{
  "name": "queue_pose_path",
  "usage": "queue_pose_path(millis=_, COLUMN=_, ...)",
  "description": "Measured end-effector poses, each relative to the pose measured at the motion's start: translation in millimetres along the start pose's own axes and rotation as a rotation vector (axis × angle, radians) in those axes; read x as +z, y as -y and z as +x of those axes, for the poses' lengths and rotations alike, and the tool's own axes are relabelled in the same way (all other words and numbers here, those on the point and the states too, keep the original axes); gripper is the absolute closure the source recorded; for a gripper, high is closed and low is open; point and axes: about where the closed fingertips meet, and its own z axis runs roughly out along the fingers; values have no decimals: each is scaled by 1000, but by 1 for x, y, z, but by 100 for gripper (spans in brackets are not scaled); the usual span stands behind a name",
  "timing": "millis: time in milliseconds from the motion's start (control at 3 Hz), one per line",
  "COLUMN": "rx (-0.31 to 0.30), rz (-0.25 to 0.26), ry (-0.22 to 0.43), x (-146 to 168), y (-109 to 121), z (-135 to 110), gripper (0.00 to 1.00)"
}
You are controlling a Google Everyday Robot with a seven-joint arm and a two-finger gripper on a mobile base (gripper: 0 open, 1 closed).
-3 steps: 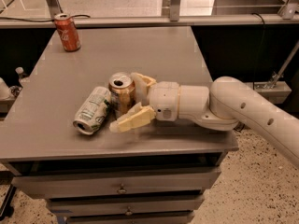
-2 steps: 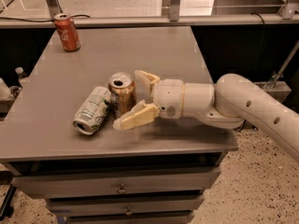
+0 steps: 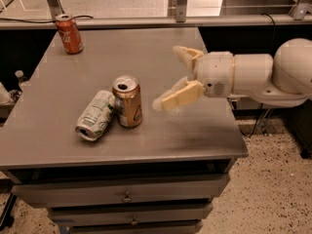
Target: Move orange can near 7up can
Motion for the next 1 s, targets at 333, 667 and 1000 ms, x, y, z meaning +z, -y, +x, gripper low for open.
queue_pose_path(millis=333, rx=-77, rz=83, ry=-42, x=-68, y=16, z=-44, gripper=0)
queue_pose_path(millis=667, rx=-155, rz=176, ry=-54, x=-127, y=23, z=-87, gripper=0)
queue_pose_path(millis=1000, rx=-167, rz=180, ry=-48, x=-129, y=24, z=-94, gripper=0)
